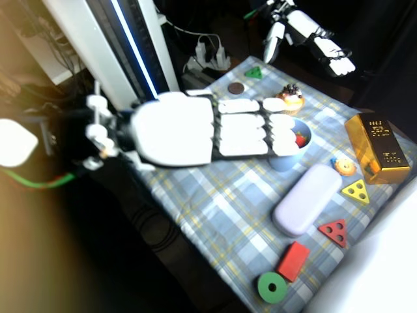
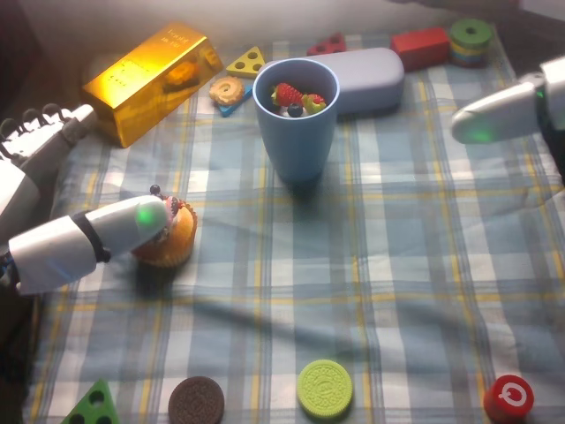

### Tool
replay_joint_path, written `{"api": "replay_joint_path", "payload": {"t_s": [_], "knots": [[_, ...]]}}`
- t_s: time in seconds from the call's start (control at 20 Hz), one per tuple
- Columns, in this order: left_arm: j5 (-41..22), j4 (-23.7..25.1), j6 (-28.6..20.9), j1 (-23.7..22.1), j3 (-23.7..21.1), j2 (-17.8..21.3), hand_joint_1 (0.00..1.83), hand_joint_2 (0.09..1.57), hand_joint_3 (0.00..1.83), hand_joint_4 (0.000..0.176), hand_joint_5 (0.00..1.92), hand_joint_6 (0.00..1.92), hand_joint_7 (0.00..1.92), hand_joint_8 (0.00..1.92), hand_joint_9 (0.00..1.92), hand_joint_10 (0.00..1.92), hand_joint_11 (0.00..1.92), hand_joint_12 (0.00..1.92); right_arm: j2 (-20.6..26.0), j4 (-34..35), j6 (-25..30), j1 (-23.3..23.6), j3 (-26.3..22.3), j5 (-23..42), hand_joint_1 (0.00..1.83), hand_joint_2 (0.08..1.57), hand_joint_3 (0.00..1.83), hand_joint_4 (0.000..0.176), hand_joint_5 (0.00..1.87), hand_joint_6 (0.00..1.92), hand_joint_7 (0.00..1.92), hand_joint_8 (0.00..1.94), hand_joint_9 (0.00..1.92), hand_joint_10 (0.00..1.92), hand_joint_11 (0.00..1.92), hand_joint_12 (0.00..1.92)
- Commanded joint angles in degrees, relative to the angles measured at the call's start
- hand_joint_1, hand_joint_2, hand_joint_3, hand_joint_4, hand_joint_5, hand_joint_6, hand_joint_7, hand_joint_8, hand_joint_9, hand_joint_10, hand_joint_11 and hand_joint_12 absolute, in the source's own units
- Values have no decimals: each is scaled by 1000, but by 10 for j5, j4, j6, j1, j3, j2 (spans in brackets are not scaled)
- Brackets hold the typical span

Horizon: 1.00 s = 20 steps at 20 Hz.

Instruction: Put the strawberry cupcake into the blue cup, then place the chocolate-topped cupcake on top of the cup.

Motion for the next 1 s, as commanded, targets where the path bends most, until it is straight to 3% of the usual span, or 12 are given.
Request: {"api": "replay_joint_path", "payload": {"t_s": [0.0, 0.1, 0.15, 0.2, 0.3, 0.4, 0.5, 0.6, 0.75, 0.8, 0.9, 0.95], "knots": [[-45, 21, -4, -6, 6, 0, 363, 752, 0, 42, 182, 13, 105, 1, 17, 1, 0, 0, 12, 58, -30, -1, -11, 44, 1, 953, 0, 97, 0, 0, 0, 0, 0, 0, 0, 0], [-22, 21, -7, -6, 17, -8, 428, 762, 0, 41, 179, 7, 87, 0, 3, 0, 0, 0, 40, 102, -79, -24, -41, 52, 0, 942, 0, 56, 0, 0, 0, 0, 0, 0, 0, 0], [-18, 22, -8, -6, 18, -9, 448, 761, 0, 55, 196, 12, 97, 5, 19, 7, 0, 0, 45, 109, -83, -29, -45, 55, 0, 956, 0, 55, 0, 0, 0, 0, 0, 0, 0, 0], [-15, 24, -8, -6, 18, -12, 417, 747, 0, 70, 208, 14, 108, 8, 27, 9, 0, 0, 46, 116, -83, -36, -47, 58, 24, 967, 0, 24, 0, 0, 0, 0, 0, 0, 0, 0], [-2, 30, -8, -10, 24, -22, 424, 751, 0, 51, 236, 18, 118, 8, 13, 1, 0, 0, 47, 126, -83, -47, -48, 60, 22, 953, 0, 14, 0, 0, 0, 0, 0, 0, 0, 0], [27, 34, -8, -20, 37, -38, 528, 753, 0, 69, 265, 23, 111, 3, 0, 0, 0, 0, 52, 139, -83, -62, -52, 67, 5, 934, 0, 34, 0, 0, 0, 0, 0, 0, 0, 0], [52, 34, -8, -25, 53, -53, 643, 729, 0, 66, 308, 29, 136, 10, 10, 3, 0, 0, 53, 148, -83, -71, -52, 76, 6, 936, 0, 36, 0, 0, 0, 0, 0, 0, 0, 0], [55, 30, -8, -26, 60, -58, 623, 736, 0, 71, 300, 15, 122, 1, 0, 0, 0, 0, 50, 148, -83, -72, -52, 78, 33, 948, 0, 22, 0, 0, 0, 0, 0, 0, 0, 0], [63, 29, -8, -29, 67, -61, 626, 734, 0, 67, 302, 10, 121, 0, 2, 1, 0, 0, 46, 148, -83, -75, -52, 80, 63, 941, 0, 33, 0, 0, 0, 0, 0, 0, 0, 0], [68, 29, -8, -30, 71, -62, 630, 734, 0, 76, 297, 6, 114, 0, 0, 0, 0, 0, 44, 148, -83, -76, -52, 82, 69, 944, 0, 36, 0, 0, 0, 0, 0, 0, 0, 0], [71, 27, -8, -33, 77, -66, 661, 730, 0, 73, 299, 5, 123, 4, 7, 3, 0, 0, 42, 148, -83, -77, -52, 83, 65, 943, 0, 19, 0, 0, 0, 0, 0, 0, 0, 0], [73, 26, -8, -34, 80, -69, 658, 732, 0, 79, 292, 1, 123, 3, 14, 5, 0, 0, 42, 148, -83, -79, -52, 83, 58, 938, 0, 31, 0, 0, 0, 0, 0, 0, 0, 0]]}}
